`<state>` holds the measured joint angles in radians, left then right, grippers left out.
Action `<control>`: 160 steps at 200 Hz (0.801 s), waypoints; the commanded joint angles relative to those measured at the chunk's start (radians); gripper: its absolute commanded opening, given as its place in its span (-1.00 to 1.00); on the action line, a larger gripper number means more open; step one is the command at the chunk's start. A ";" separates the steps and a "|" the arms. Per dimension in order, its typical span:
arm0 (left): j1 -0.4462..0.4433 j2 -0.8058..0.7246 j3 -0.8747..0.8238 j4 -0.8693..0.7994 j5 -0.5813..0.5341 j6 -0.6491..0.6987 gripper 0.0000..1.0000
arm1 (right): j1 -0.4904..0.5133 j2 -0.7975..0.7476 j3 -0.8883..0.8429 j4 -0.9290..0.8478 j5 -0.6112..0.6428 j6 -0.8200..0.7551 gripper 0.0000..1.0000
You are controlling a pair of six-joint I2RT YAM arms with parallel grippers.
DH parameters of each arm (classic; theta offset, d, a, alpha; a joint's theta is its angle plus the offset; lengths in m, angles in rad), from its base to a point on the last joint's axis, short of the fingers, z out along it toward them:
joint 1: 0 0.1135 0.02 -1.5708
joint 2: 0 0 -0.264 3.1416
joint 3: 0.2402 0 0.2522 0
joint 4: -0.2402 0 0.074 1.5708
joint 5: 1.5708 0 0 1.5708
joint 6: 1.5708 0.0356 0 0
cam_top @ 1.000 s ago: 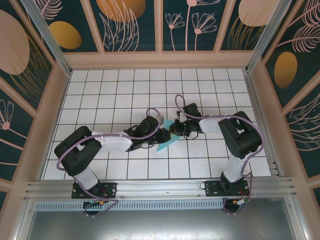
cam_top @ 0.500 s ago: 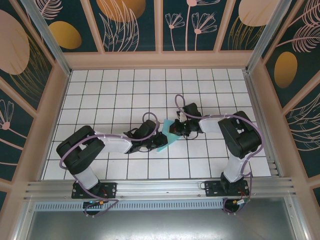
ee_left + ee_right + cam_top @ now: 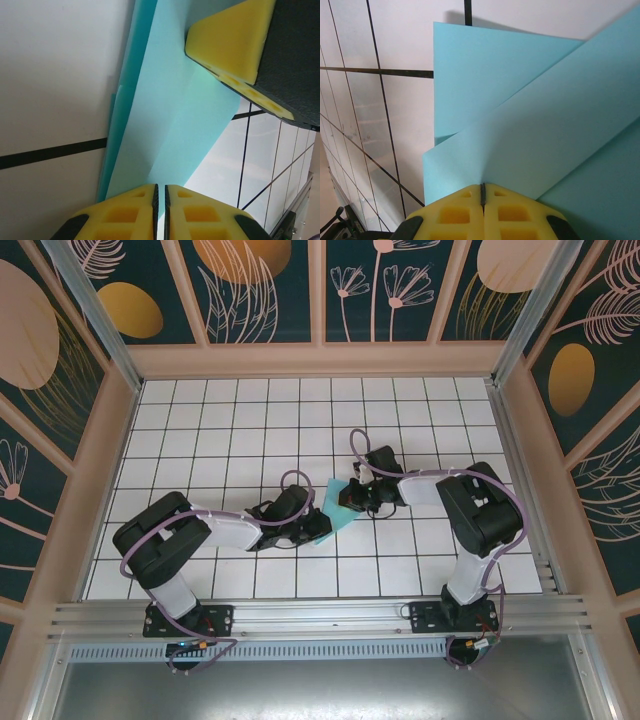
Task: Fold a paper plane with a square sheet of paper (pick it up from the middle)
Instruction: Fourth fold the wing at the center of the table.
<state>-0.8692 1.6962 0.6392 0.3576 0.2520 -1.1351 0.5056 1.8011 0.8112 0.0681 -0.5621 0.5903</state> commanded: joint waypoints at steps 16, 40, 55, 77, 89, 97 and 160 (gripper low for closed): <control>0.003 -0.008 -0.017 0.028 0.016 -0.007 -0.69 | 0.001 0.074 -0.033 -0.127 0.139 -0.007 -1.00; 0.002 -0.060 -0.009 0.020 -0.023 0.028 -0.66 | -0.001 0.036 -0.031 -0.109 0.112 -0.019 -1.00; 0.003 -0.084 -0.004 0.020 -0.037 0.041 -0.64 | -0.001 0.005 -0.028 -0.097 0.090 -0.028 -0.99; 0.003 -0.071 0.009 0.022 -0.024 0.050 -0.62 | -0.001 -0.019 -0.018 -0.089 0.053 -0.044 -0.97; 0.004 -0.054 0.015 0.021 -0.021 0.049 -0.63 | -0.001 -0.022 -0.015 -0.087 0.038 -0.050 -0.96; 0.003 -0.042 0.017 0.024 -0.019 0.049 -0.63 | -0.001 -0.023 -0.014 -0.086 0.030 -0.053 -0.97; 0.002 0.011 0.003 0.047 0.010 0.021 -0.66 | -0.001 -0.025 -0.009 -0.086 0.021 -0.059 -0.95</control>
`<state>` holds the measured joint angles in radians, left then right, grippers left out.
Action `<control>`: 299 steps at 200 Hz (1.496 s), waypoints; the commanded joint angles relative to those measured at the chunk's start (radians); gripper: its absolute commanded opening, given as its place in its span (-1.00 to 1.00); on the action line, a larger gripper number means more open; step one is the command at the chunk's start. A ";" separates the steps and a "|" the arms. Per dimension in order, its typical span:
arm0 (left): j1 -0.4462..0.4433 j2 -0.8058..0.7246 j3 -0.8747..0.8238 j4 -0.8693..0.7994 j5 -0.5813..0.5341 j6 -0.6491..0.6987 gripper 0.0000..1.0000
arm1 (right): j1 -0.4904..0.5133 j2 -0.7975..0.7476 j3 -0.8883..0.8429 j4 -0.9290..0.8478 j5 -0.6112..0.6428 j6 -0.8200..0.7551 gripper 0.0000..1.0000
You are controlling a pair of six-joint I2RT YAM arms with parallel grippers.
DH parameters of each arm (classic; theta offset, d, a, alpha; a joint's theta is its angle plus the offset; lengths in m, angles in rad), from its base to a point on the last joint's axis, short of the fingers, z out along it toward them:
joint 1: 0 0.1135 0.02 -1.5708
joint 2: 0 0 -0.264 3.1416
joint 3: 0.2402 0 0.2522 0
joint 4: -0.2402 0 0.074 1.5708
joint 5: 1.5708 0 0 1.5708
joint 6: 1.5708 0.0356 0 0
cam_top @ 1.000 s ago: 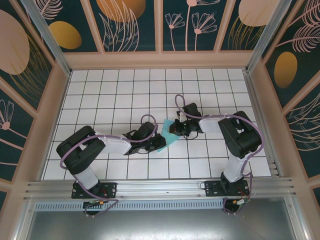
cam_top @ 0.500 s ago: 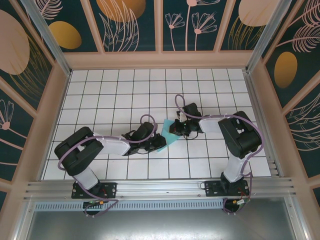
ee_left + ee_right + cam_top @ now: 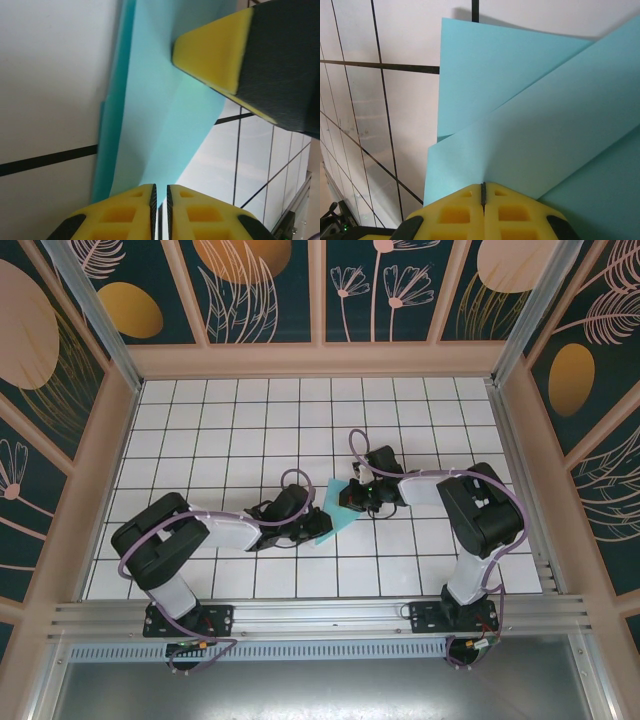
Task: Fold a paper plane with a square sheet of paper (pick it up from the middle)
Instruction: Fourth fold the wing at the center of the table.
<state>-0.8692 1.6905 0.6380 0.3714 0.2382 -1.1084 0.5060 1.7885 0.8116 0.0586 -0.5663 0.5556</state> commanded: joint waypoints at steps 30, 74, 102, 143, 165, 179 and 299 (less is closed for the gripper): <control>0.003 0.018 -0.014 0.049 0.033 -0.025 -0.66 | -0.001 -0.002 -0.009 -0.082 0.034 -0.024 -0.95; 0.002 0.046 -0.025 0.047 0.040 -0.035 -0.68 | -0.001 0.016 -0.010 -0.090 0.048 -0.020 -0.95; 0.002 0.054 -0.030 0.041 0.038 -0.038 -0.68 | -0.001 0.016 -0.008 -0.094 0.052 -0.020 -0.95; 0.004 0.056 -0.041 0.035 0.036 -0.045 -0.70 | -0.001 0.026 -0.006 -0.104 0.066 -0.019 -0.95; 0.001 0.049 -0.054 0.024 0.036 -0.048 -0.74 | -0.001 0.035 -0.003 -0.119 0.081 -0.019 -0.95; -0.001 0.048 -0.065 0.014 0.043 -0.050 -0.81 | -0.001 0.044 0.001 -0.138 0.097 -0.020 -0.95; -0.041 -0.054 -0.181 -0.074 0.070 -0.065 -1.00 | -0.001 0.095 0.016 -0.198 0.167 -0.008 -0.95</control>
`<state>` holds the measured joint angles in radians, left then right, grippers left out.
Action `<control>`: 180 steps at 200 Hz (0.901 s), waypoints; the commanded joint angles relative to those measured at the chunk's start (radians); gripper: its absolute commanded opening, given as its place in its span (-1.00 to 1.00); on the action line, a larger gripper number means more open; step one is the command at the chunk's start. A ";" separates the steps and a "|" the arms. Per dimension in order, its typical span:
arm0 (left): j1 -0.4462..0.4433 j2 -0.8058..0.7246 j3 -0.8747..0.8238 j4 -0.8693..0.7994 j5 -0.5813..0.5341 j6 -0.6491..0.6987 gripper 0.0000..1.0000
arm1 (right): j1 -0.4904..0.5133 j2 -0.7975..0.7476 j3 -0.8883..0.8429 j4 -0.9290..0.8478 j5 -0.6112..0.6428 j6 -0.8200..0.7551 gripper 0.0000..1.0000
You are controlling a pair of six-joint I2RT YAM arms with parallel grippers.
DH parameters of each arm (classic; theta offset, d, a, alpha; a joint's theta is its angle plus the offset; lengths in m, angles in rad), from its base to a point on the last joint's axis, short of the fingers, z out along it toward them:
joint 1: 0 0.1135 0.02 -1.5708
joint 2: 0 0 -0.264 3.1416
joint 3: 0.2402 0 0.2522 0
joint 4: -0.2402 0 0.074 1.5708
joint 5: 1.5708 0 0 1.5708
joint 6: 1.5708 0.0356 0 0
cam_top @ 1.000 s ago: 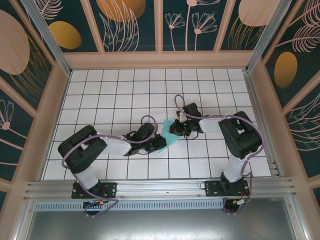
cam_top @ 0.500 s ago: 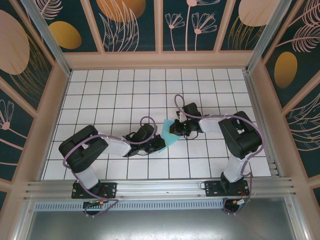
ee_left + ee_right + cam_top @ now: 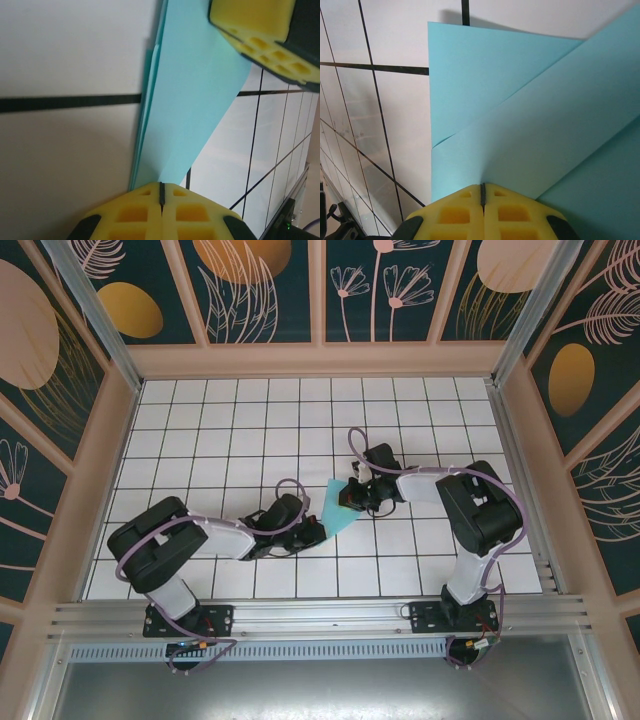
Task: Fold a paper plane with a square sheet of paper (pick it up from the middle)
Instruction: Fourth fold the wing at the center of the table.
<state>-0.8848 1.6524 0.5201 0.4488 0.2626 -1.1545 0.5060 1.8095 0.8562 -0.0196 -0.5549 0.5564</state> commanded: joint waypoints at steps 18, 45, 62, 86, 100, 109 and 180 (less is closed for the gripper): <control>-0.034 -0.033 -0.074 -0.165 0.040 -0.022 -1.00 | -0.001 0.074 -0.027 -0.121 0.158 -0.009 -0.95; -0.035 -0.076 -0.072 -0.203 0.011 -0.002 -1.00 | -0.001 0.070 -0.029 -0.122 0.158 -0.009 -0.95; -0.036 -0.120 -0.035 -0.215 -0.029 0.045 -1.00 | -0.001 0.065 -0.033 -0.117 0.156 -0.009 -0.95; -0.035 -0.207 0.023 -0.194 -0.119 0.119 -1.00 | 0.002 0.066 -0.030 -0.112 0.153 -0.007 -0.95; -0.035 -0.230 0.052 -0.177 -0.164 0.140 -1.00 | 0.003 0.069 -0.028 -0.113 0.152 -0.005 -0.95; -0.036 -0.222 0.064 -0.152 -0.166 0.145 -1.00 | 0.004 0.069 -0.027 -0.112 0.153 -0.004 -0.95; -0.035 -0.033 0.101 -0.148 -0.148 0.110 -1.00 | 0.008 0.065 -0.018 -0.108 0.137 -0.006 -0.95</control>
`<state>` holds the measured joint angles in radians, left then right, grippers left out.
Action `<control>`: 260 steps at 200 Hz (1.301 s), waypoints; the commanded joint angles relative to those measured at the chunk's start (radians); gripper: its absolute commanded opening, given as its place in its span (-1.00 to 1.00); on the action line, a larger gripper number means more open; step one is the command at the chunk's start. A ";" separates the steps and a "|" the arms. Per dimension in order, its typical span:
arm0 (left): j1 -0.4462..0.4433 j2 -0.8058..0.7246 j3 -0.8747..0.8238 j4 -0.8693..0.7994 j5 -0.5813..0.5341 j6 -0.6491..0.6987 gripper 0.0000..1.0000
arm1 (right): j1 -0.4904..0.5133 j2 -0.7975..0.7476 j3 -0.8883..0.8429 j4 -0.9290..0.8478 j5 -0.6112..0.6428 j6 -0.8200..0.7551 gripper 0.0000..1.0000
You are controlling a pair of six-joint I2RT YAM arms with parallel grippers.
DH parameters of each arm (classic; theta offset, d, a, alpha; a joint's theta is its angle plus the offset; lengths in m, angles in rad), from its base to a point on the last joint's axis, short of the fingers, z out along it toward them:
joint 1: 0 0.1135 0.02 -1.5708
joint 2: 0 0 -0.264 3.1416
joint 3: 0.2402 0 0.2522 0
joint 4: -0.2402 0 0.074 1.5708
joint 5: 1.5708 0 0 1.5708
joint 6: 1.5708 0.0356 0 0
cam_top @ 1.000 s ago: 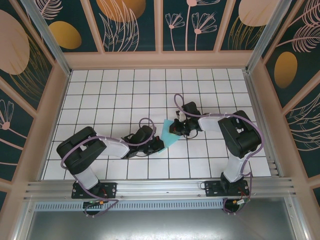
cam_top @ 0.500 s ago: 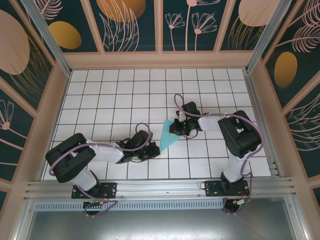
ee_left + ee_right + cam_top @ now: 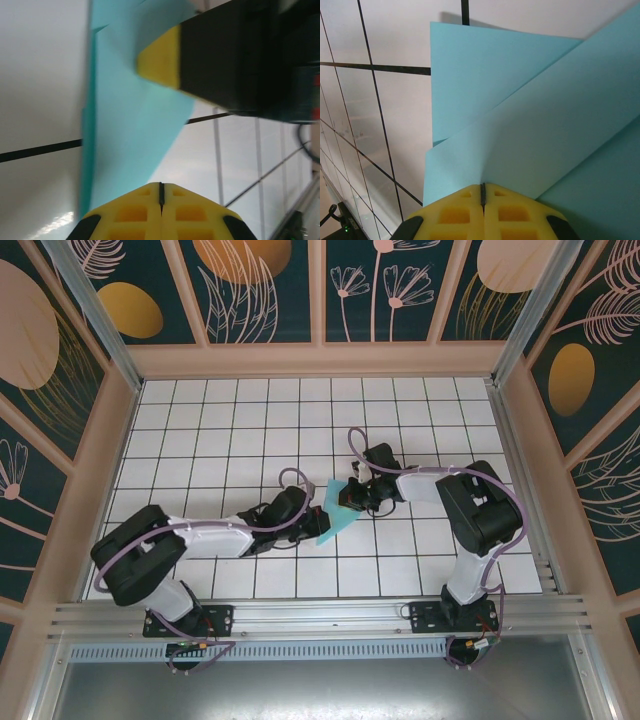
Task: Fold a paper plane with a square sheet of paper (pick it up from the middle)
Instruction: Fourth fold the wing at the center of the table.
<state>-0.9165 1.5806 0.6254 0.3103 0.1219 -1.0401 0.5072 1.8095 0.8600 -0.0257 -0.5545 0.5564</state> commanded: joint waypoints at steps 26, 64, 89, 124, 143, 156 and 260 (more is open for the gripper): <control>-0.003 0.064 -0.038 -0.019 -0.009 -0.034 -1.00 | 0.007 0.046 -0.025 -0.095 0.122 -0.004 -0.95; -0.004 0.076 -0.101 0.000 0.005 -0.070 -1.00 | 0.007 -0.015 -0.017 -0.054 0.081 -0.026 -0.95; -0.004 0.085 -0.121 0.007 0.018 -0.080 -1.00 | 0.013 -0.083 -0.001 -0.002 0.023 -0.077 -0.94; -0.003 0.084 -0.117 -0.013 0.018 -0.076 -1.00 | 0.034 -0.164 -0.004 0.016 -0.036 -0.139 -0.90; -0.004 0.088 -0.111 -0.017 0.021 -0.071 -1.00 | 0.073 -0.143 -0.015 0.000 -0.041 -0.132 -0.90; -0.004 0.091 -0.107 -0.020 0.022 -0.069 -1.00 | 0.095 -0.127 -0.031 0.000 -0.042 -0.123 -0.99; -0.004 0.100 -0.099 -0.043 0.022 -0.074 -1.00 | 0.148 -0.020 -0.051 -0.043 -0.068 -0.164 -1.00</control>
<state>-0.9165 1.6356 0.5404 0.3923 0.1253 -1.1049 0.6479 1.7779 0.8341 -0.0383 -0.5823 0.4397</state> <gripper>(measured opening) 0.064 0.046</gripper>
